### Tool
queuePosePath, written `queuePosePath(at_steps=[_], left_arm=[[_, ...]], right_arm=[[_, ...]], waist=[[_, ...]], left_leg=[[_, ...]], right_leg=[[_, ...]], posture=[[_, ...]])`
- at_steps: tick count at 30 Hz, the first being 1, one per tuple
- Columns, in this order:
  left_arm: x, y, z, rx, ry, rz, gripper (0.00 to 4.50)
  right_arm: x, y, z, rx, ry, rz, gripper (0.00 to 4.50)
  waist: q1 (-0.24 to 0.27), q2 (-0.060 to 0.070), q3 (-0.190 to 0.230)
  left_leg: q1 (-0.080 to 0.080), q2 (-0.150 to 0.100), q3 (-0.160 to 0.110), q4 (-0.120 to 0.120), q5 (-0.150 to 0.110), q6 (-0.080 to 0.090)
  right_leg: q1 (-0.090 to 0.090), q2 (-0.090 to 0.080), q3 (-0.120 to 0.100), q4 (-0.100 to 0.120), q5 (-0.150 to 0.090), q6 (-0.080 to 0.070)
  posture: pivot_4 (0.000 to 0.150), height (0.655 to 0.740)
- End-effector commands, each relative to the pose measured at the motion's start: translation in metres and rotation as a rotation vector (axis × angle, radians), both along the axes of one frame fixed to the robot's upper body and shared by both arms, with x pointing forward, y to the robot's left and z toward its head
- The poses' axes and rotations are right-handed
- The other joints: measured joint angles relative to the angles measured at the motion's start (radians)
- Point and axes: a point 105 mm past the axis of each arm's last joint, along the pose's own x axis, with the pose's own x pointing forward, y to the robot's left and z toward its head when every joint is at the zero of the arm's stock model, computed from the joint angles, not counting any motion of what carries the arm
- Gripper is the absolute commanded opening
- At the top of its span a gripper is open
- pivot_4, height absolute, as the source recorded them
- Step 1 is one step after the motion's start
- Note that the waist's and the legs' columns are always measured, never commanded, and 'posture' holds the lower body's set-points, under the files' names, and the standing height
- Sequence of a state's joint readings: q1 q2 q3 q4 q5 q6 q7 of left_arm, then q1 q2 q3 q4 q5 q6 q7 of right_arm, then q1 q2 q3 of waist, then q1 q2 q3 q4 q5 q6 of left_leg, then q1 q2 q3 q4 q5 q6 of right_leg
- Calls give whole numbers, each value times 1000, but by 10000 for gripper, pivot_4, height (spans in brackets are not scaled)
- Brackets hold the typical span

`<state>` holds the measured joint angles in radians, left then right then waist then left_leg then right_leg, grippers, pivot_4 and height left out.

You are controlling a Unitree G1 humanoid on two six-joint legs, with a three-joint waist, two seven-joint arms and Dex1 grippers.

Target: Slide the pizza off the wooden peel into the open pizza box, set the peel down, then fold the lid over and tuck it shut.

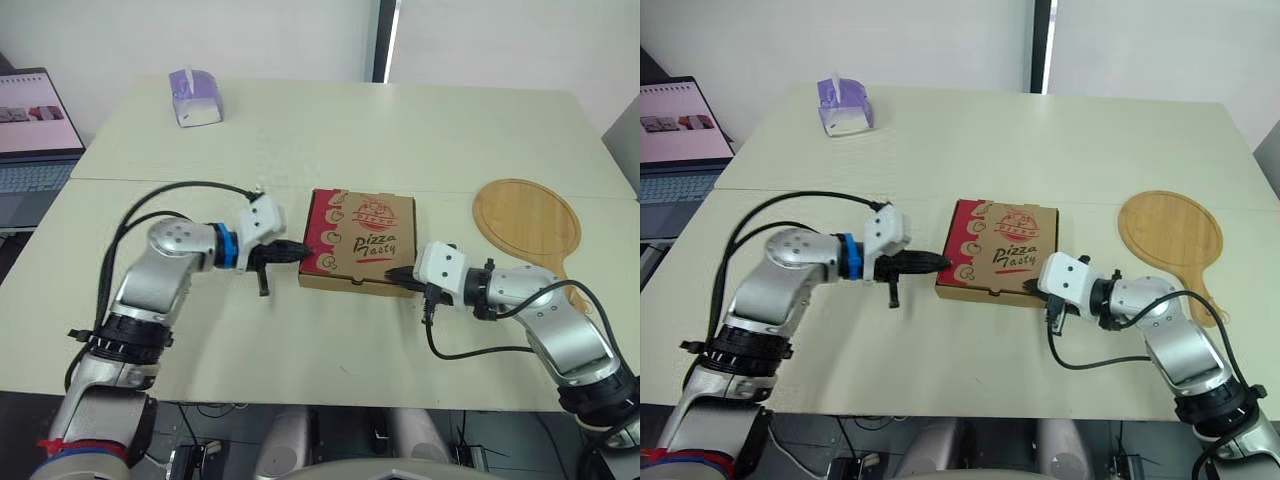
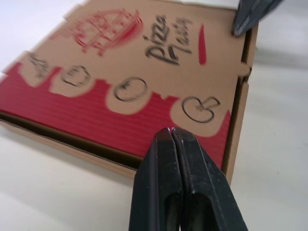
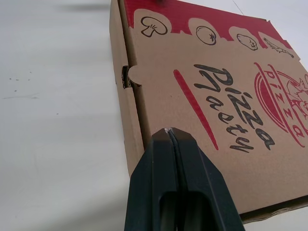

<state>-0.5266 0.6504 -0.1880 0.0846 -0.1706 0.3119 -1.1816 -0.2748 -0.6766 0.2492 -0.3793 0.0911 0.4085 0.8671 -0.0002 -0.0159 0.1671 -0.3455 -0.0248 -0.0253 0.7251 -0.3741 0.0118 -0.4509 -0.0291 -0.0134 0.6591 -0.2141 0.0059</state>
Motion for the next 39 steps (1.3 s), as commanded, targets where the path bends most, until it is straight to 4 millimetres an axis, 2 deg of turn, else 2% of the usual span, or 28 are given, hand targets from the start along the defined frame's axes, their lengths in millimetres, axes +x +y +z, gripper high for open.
queuePosePath(at_steps=[1,3,8,12,15,18,21,23,26,30,39], left_arm=[[-1,13,-24,87,35,40,0],[0,14,-26,76,32,50,0],[1,5,8,-130,-31,83,0],[19,33,29,-222,-113,300,0],[26,44,20,-218,-118,420,0],[29,40,5,-215,-79,466,0],[22,18,-15,-209,-1,423,0],[12,2,-22,-209,36,366,0],[2,-13,-22,-230,68,322,0],[-14,-23,-21,-239,88,280,0],[-15,-18,-25,-219,75,312,0]], right_arm=[[3,-3,0,-29,-17,-8,320],[4,-3,-1,-38,-24,-14,320],[14,-6,19,38,-116,-58,320],[31,-33,38,112,-192,-232,320],[44,-51,34,98,-222,-349,320],[53,-58,23,77,-198,-411,320],[54,-50,6,39,-154,-377,320],[51,-39,3,55,-131,-335,320],[41,-24,3,85,-100,-263,320],[30,-23,3,96,-74,-239,320],[23,-27,-1,74,-53,-241,320]], waist=[[0,1,-1],[0,1,-3],[-1,1,-4],[0,1,-4],[0,1,-4],[0,1,-4],[0,1,-4],[-1,1,-4],[-1,1,-4],[0,1,-4],[0,1,-4]], left_leg=[[0,0,0,0,0,0],[1,0,0,0,0,0],[6,0,0,0,0,1],[4,0,0,0,0,0],[4,0,0,0,0,0],[4,0,0,0,0,0],[4,0,0,0,0,0],[4,0,0,0,0,0],[2,0,0,0,0,0],[1,0,0,0,0,0],[1,0,0,0,0,0]], right_leg=[[0,0,0,0,0,0],[1,0,0,0,0,0],[5,0,1,0,0,0],[4,0,0,0,0,0],[4,0,0,0,0,0],[4,-1,0,0,0,0],[4,-1,0,0,0,0],[4,-1,0,0,0,0],[1,-1,1,0,0,0],[1,-1,1,0,0,0],[1,-1,1,0,0,0]], posture=[[1500,7251],[1500,7251],[1500,7251],[1500,7251],[1500,7251],[1500,7251],[1500,7251],[1500,7251],[1500,7251],[1500,7251],[1500,7251]])
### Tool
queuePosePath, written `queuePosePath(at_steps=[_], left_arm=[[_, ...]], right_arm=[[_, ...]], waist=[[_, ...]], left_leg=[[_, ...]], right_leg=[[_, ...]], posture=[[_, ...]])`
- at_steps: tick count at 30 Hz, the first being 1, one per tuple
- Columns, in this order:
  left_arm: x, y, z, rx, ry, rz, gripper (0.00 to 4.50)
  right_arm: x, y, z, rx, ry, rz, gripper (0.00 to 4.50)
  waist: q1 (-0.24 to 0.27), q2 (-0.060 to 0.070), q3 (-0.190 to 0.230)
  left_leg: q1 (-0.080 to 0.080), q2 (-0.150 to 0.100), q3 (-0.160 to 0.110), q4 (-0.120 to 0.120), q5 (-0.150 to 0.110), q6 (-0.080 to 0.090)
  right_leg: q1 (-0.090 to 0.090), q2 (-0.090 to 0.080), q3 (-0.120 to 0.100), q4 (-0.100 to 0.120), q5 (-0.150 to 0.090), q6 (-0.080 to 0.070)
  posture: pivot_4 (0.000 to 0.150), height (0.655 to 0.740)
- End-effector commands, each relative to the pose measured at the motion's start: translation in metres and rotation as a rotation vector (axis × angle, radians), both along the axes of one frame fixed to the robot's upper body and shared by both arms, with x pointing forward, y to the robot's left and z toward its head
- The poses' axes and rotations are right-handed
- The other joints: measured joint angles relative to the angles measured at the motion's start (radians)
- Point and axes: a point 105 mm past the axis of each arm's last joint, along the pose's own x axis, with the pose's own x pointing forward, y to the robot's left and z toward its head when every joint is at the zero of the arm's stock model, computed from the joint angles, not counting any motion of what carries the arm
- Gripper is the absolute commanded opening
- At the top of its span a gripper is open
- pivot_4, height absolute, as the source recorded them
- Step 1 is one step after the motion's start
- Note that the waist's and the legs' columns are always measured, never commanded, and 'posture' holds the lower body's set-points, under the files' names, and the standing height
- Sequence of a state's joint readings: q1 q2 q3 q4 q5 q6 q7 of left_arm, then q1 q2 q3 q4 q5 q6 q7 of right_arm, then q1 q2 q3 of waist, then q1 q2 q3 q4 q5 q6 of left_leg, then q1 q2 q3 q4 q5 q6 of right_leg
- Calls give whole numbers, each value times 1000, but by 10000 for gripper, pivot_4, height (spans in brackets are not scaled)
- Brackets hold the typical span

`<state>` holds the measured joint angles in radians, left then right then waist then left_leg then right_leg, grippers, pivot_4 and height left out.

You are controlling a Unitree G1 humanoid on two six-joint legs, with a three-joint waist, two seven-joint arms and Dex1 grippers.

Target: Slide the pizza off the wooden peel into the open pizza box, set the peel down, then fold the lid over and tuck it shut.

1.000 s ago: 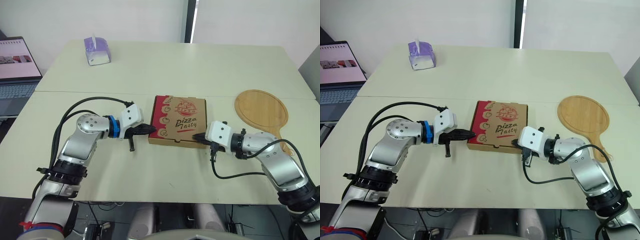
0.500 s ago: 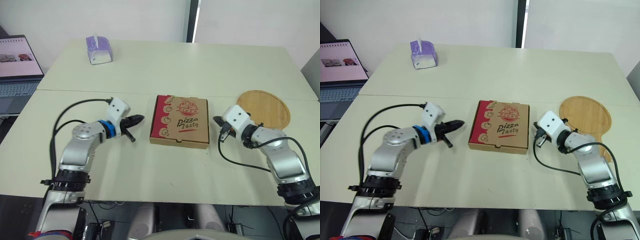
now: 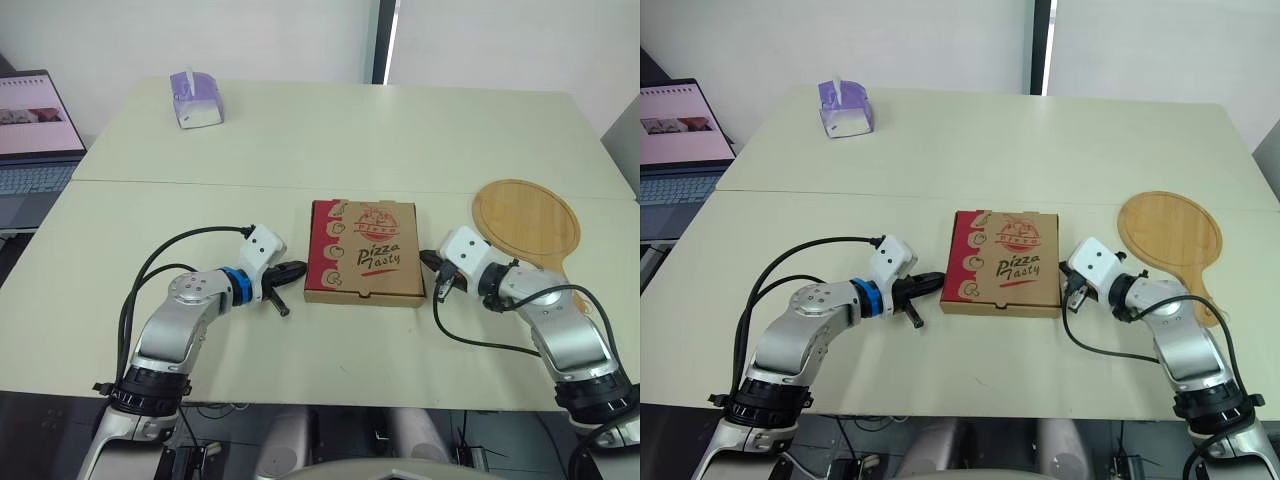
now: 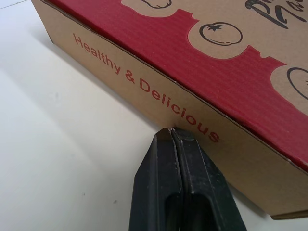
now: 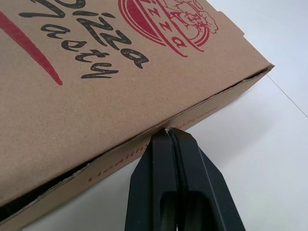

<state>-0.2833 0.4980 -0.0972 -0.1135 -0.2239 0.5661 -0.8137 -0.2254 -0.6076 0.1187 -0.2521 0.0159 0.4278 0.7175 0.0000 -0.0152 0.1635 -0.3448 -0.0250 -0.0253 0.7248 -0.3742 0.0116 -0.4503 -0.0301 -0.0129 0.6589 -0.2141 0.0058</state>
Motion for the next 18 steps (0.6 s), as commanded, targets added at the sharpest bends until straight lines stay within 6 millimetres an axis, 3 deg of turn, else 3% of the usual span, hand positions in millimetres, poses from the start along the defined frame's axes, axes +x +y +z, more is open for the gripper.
queuePosePath(at_steps=[1,4,8,14,18], left_arm=[[-4,-14,16,-21,-76,-60,0],[0,-2,22,-8,-110,-21,0],[0,39,42,1,-134,80,0],[-6,125,47,162,-146,330,0],[-14,166,47,269,-157,412,0]], right_arm=[[-7,17,12,25,-39,83,320],[-3,7,18,31,-54,40,320],[-6,-23,37,92,-59,-27,320],[-21,-103,49,4,-78,-135,320],[-33,-145,48,-74,-63,-183,320]], waist=[[0,0,0],[0,0,0],[0,0,0],[1,0,0],[2,0,0]], left_leg=[[0,0,0,0,0,0],[0,0,0,0,0,0],[0,0,0,0,0,0],[0,0,0,-2,-1,1],[0,0,0,-2,-1,1]], right_leg=[[0,0,0,0,0,0],[0,0,0,0,0,0],[-1,0,0,0,0,0],[0,0,0,-2,0,0],[1,0,0,-3,0,0]], posture=[[1500,7251],[1500,7251],[1500,7251],[1500,7251],[1500,7251]])
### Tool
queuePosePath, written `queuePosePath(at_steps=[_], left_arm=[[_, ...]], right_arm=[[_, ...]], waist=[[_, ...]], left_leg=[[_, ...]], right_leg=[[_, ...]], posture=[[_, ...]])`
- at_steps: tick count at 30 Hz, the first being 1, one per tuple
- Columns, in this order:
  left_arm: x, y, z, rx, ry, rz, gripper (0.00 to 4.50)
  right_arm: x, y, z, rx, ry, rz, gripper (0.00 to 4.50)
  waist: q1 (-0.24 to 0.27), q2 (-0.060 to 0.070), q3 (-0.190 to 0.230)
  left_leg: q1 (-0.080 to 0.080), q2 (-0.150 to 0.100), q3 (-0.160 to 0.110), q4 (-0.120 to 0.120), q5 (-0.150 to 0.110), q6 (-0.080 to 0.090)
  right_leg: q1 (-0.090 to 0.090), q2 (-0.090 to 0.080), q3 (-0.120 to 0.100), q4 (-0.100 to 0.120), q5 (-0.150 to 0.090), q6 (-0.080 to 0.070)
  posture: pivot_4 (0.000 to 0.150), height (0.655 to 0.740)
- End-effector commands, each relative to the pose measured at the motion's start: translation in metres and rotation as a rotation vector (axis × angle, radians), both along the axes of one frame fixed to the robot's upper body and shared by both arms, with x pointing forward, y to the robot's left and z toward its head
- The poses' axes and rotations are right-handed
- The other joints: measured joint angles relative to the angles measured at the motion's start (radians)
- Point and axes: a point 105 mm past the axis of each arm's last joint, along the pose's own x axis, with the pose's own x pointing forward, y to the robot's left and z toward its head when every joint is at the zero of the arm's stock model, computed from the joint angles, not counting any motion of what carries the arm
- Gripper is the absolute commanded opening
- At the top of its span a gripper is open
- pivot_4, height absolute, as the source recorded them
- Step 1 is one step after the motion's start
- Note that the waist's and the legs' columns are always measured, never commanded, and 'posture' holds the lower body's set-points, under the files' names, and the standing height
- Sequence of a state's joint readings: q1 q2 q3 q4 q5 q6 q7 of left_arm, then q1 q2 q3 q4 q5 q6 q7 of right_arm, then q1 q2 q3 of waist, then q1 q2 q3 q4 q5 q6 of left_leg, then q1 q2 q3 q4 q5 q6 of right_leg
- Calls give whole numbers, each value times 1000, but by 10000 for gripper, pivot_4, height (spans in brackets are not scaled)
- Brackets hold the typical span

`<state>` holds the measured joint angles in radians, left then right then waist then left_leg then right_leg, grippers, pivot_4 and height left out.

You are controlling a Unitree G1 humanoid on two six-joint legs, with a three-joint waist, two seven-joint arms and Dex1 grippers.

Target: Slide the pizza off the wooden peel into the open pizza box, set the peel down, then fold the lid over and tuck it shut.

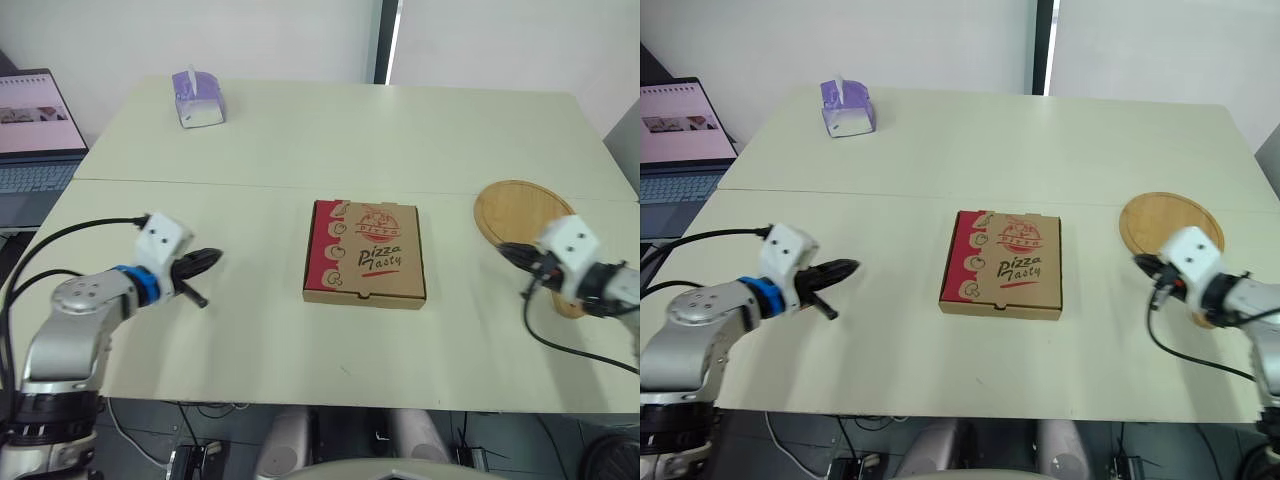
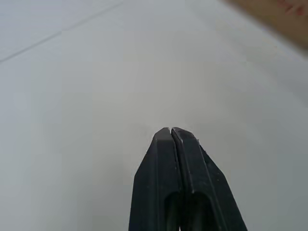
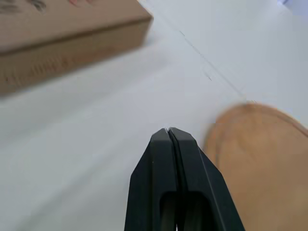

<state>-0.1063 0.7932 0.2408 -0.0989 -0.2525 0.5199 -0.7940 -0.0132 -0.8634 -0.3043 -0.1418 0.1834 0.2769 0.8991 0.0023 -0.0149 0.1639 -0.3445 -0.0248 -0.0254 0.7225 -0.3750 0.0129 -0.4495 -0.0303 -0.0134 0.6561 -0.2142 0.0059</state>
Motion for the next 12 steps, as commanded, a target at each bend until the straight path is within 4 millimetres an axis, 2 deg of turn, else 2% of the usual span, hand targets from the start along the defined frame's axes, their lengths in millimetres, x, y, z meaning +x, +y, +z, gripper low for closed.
queuePosePath(at_steps=[1,3,6,9,12], left_arm=[[-4,30,14,90,-60,55,0],[-9,43,12,106,-50,90,0],[-14,49,13,97,-45,106,0],[-15,51,15,98,-49,110,0],[-13,48,16,67,-57,110,0]], right_arm=[[-7,-29,15,-56,-54,-16,320],[-12,-50,13,-104,-36,-37,320],[-11,-71,13,-140,-34,-64,320],[-8,-77,13,-154,-43,-65,320],[-3,-75,11,-157,-50,-51,320]], waist=[[-1,0,0],[-2,0,0],[-3,0,0],[-3,0,0],[-3,1,0]], left_leg=[[0,0,0,0,0,0],[1,0,1,0,-1,1],[1,0,2,-1,-1,2],[2,0,2,-1,-1,1],[2,0,2,-1,0,1]], right_leg=[[0,0,0,0,0,0],[0,0,0,0,0,0],[0,-1,1,0,0,0],[1,-1,0,0,0,0],[0,-1,1,0,0,0]], posture=[[1500,7251],[1500,7251],[1500,7251],[1500,7251],[1500,7251]])
